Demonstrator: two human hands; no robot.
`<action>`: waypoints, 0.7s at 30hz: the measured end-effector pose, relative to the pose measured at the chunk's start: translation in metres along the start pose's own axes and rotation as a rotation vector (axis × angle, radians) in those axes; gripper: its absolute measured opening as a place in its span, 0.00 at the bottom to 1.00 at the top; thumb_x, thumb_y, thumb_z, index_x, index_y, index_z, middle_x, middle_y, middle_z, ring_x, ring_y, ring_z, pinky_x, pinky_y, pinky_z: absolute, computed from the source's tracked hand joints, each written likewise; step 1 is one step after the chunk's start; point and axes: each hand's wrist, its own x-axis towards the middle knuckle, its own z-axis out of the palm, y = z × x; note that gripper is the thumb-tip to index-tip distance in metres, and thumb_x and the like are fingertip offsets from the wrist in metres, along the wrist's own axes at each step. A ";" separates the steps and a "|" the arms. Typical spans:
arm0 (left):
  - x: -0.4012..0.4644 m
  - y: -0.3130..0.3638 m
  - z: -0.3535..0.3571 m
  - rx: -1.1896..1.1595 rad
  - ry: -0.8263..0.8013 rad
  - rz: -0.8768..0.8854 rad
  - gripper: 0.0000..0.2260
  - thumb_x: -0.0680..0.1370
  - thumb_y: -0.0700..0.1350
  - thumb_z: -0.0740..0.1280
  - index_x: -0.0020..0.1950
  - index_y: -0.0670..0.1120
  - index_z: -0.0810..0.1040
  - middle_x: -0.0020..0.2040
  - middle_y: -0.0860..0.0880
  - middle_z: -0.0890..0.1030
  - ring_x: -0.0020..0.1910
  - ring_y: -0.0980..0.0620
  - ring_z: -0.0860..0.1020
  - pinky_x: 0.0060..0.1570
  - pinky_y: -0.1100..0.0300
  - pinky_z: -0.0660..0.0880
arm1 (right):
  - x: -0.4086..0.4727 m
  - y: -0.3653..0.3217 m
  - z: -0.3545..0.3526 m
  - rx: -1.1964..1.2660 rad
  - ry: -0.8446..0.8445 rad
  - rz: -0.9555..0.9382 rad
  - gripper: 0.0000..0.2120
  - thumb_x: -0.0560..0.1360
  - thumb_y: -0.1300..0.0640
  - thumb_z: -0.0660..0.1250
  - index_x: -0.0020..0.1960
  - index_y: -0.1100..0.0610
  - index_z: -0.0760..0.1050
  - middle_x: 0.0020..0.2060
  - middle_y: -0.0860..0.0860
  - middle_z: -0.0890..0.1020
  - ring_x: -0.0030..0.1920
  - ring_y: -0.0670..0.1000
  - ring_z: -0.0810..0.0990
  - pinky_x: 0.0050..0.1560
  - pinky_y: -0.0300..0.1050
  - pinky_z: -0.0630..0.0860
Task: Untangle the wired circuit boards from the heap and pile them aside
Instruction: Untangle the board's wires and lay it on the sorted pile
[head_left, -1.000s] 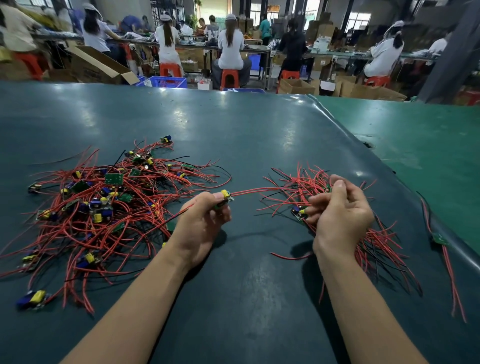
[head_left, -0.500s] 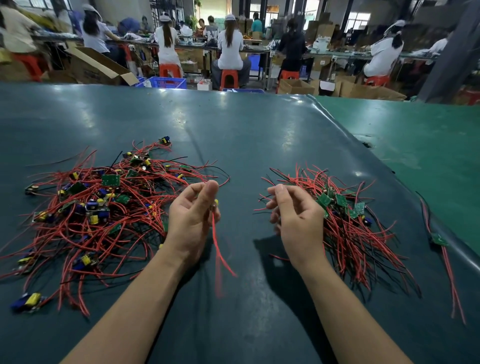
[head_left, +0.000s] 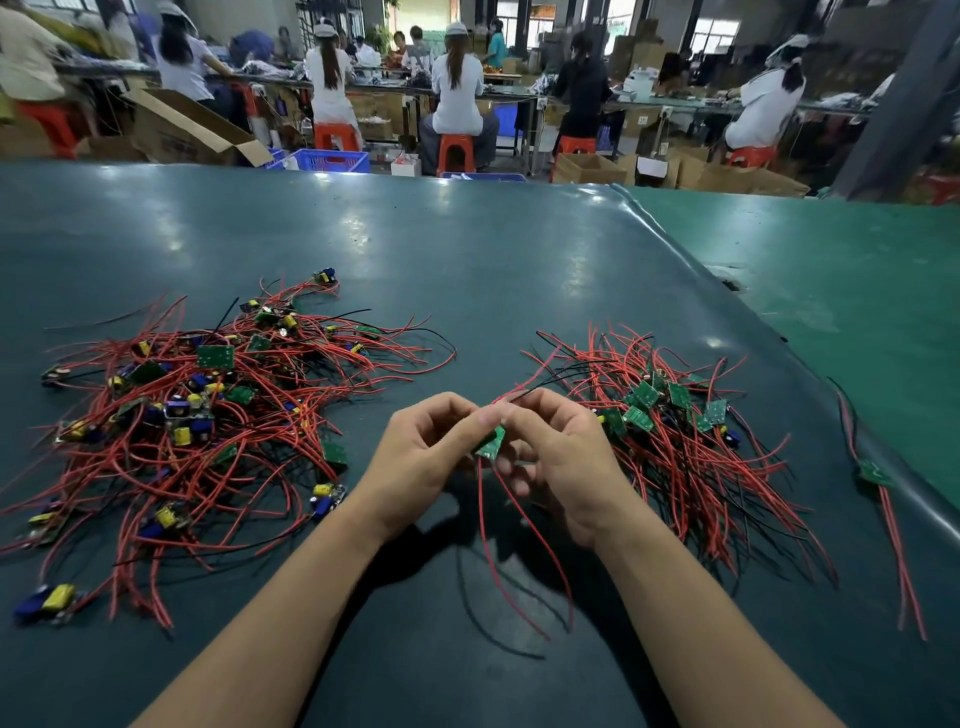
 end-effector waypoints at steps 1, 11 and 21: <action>0.000 -0.001 0.000 -0.029 -0.014 -0.021 0.14 0.71 0.48 0.70 0.43 0.37 0.79 0.37 0.46 0.80 0.36 0.52 0.76 0.38 0.62 0.75 | 0.000 0.000 0.000 -0.001 0.016 -0.004 0.07 0.77 0.63 0.68 0.41 0.57 0.75 0.26 0.50 0.75 0.22 0.47 0.72 0.19 0.35 0.65; 0.003 -0.004 -0.001 -0.016 -0.011 -0.102 0.07 0.78 0.37 0.66 0.41 0.43 0.80 0.34 0.48 0.75 0.33 0.53 0.72 0.34 0.62 0.71 | 0.006 0.002 -0.009 -0.024 0.080 0.138 0.09 0.73 0.55 0.73 0.42 0.59 0.76 0.25 0.50 0.77 0.20 0.44 0.68 0.18 0.32 0.59; 0.001 -0.002 -0.003 -0.029 -0.077 -0.163 0.10 0.79 0.36 0.66 0.37 0.43 0.80 0.36 0.43 0.76 0.33 0.50 0.71 0.34 0.59 0.67 | 0.004 0.002 -0.009 -0.021 -0.042 0.124 0.07 0.72 0.53 0.72 0.46 0.56 0.85 0.23 0.47 0.68 0.20 0.43 0.60 0.20 0.31 0.55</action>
